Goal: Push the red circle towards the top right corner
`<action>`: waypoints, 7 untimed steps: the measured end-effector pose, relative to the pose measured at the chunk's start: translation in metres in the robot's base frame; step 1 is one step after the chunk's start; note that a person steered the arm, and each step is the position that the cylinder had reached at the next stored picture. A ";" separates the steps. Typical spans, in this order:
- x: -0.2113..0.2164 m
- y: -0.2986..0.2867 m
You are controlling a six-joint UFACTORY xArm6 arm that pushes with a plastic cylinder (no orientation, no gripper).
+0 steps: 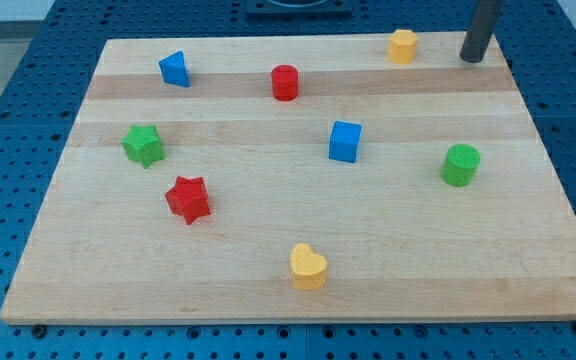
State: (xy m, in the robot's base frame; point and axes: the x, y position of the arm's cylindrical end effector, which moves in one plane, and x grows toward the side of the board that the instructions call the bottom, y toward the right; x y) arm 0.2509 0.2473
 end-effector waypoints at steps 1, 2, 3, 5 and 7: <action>0.000 0.000; 0.000 -0.002; 0.000 -0.005; 0.000 -0.011; 0.010 -0.149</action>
State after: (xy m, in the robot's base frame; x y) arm 0.2610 0.0985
